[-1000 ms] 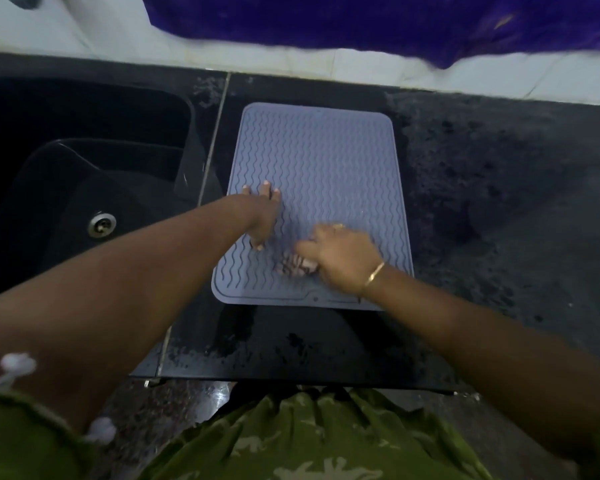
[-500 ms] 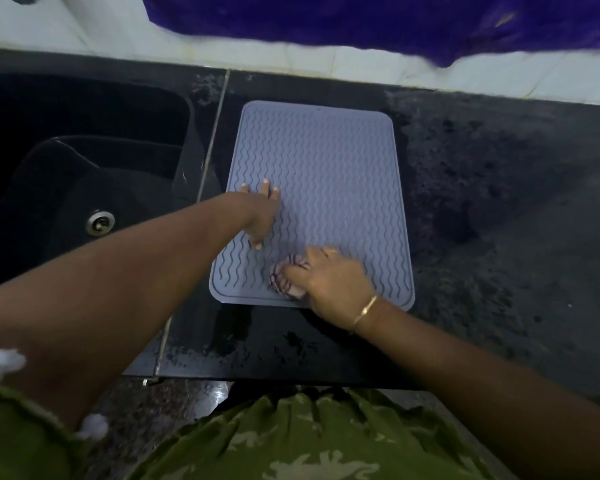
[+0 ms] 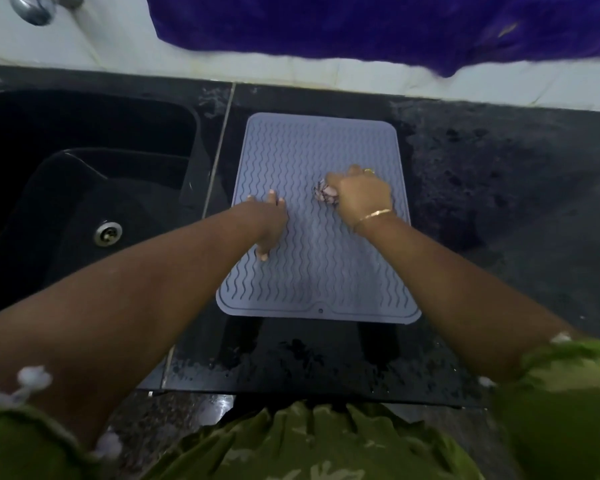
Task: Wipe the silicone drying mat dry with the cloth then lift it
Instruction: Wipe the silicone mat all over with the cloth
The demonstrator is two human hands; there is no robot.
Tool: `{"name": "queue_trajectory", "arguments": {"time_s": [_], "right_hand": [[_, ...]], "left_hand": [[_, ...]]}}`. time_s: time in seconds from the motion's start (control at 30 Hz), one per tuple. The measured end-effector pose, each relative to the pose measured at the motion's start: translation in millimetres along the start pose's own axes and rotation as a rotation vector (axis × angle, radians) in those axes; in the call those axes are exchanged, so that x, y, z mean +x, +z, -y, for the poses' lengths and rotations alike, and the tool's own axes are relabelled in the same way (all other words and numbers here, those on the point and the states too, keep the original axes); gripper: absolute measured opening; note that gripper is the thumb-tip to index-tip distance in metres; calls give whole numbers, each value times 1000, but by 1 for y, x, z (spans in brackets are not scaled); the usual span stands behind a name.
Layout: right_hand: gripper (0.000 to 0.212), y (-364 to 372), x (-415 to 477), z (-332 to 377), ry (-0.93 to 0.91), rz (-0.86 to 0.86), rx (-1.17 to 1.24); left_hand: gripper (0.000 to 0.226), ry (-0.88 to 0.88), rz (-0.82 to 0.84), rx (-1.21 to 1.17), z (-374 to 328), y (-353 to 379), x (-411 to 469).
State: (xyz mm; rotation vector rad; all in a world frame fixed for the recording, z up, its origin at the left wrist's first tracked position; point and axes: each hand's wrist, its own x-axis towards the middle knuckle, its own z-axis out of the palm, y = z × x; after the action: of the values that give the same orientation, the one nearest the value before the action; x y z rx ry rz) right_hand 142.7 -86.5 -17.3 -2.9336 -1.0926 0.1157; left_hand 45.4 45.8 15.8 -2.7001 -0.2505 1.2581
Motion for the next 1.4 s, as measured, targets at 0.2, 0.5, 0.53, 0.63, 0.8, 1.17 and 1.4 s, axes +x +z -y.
{"name": "queue_trajectory", "arguments": {"time_s": [0.2,0.5,0.53,0.63,0.8,1.17,1.4], "right_hand": [[30,9,-88,27,-261,25,118],[37,-11,-38,-9,302,275,1048],[40,-12,-26,-11,352,290,1136],[58,-15,7,-15,444,262,1376],[65,-19,40,-21,546,-332,835],[51,29,83,-26,131,-98,73],[52,5,167,-49,430,-26,137]], "left_hand": [[116,11,-29,74,0,-3,2],[83,39,-104,-61,2,-22,5],[82,13,-140,-91,-2,-27,6],[109,-15,-241,-183,-12,-26,15],[136,140,-204,-231,-5,6,32],[148,229,-228,-293,6,26,61],[144,253,-270,-308,8,31,69]]}}
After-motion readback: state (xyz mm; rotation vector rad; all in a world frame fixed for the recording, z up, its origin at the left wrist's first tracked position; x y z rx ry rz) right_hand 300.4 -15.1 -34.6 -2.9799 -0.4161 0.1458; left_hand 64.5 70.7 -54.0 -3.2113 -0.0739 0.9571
